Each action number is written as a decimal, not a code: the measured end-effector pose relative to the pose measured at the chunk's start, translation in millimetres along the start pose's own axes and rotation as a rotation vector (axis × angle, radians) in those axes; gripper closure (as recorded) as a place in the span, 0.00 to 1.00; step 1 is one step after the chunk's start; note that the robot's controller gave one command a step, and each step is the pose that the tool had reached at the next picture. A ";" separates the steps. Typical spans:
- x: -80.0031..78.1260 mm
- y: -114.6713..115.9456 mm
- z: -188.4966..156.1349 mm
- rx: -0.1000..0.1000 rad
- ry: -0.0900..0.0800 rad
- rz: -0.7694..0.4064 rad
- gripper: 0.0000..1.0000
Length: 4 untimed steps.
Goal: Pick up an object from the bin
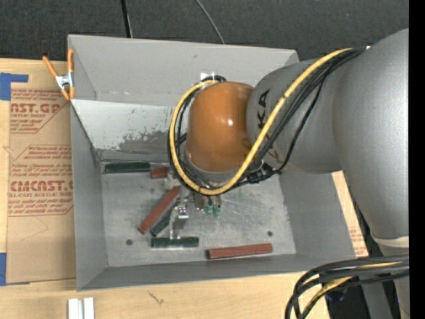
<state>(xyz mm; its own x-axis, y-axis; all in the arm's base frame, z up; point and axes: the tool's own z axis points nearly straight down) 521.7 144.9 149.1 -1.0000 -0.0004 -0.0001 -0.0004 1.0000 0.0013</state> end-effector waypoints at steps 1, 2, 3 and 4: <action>-21.7 7.4 30.8 0.000 -0.011 -0.177 0.00; -46.5 12.5 79.3 0.000 -0.002 -0.393 0.00; -45.3 8.9 34.6 0.001 0.000 -0.406 0.00; -47.6 11.8 54.6 -0.001 -0.006 -0.398 0.00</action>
Offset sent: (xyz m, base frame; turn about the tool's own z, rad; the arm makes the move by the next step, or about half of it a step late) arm 0.0452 0.0113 -0.0791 -0.3909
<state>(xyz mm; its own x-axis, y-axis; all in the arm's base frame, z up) 569.3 156.8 94.6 -0.9216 -0.3882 -0.0063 -0.3882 0.9216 0.0008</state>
